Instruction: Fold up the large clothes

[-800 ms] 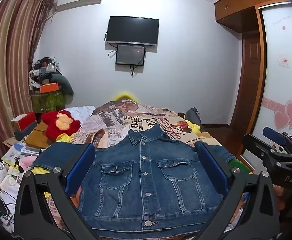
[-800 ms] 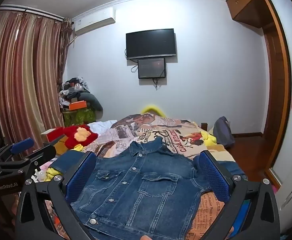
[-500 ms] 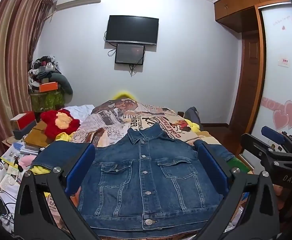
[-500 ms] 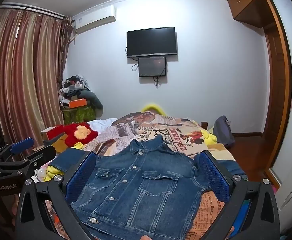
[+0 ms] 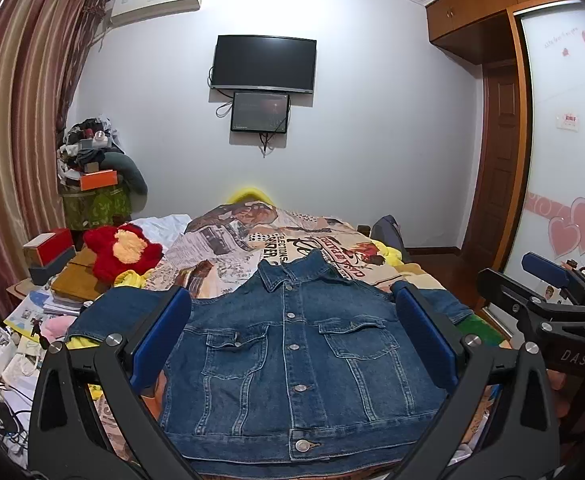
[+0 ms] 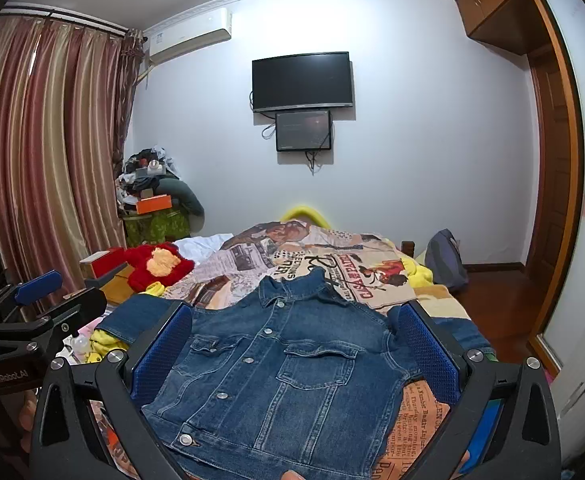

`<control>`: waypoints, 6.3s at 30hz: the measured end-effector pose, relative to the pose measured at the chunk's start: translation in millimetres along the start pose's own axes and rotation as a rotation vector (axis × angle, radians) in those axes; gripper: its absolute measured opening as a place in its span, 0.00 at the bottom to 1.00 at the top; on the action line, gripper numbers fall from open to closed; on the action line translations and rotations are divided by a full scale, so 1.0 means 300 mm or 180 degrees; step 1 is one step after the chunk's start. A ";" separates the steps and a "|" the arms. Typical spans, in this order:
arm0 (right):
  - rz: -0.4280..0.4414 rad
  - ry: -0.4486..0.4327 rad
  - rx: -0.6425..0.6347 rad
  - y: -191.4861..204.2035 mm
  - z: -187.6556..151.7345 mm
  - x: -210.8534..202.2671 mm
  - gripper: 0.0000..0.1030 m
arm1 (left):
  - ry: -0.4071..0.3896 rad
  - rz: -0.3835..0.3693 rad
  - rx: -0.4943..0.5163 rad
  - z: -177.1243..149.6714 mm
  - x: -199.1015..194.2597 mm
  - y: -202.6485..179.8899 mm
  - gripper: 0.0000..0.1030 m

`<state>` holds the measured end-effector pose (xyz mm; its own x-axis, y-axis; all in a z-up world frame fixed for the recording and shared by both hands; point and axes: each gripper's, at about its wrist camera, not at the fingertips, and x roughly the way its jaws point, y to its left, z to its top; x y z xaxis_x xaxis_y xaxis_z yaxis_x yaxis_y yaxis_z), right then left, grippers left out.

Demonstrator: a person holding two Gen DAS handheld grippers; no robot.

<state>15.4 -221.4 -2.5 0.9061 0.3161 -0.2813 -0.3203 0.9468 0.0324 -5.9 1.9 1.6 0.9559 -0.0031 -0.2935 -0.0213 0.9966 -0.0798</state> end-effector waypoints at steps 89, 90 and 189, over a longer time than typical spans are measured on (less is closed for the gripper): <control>-0.0129 0.0557 0.0048 -0.100 0.044 0.632 1.00 | 0.0741 0.0985 -0.0648 -0.043 0.569 0.591 1.00; -0.0102 0.0591 0.0048 -0.103 0.047 0.672 1.00 | 0.0790 0.1037 -0.0694 -0.054 0.594 0.631 1.00; 0.0526 0.1886 -0.1015 0.203 -0.199 1.256 1.00 | 0.1977 0.0847 -0.2187 -0.464 0.967 1.186 0.57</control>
<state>320.6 -48.2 -163.8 0.5635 0.2823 -0.7764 -0.5891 0.7962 -0.1381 223.0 344.1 -244.6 0.5737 -0.0238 -0.8187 -0.5704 0.7057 -0.4203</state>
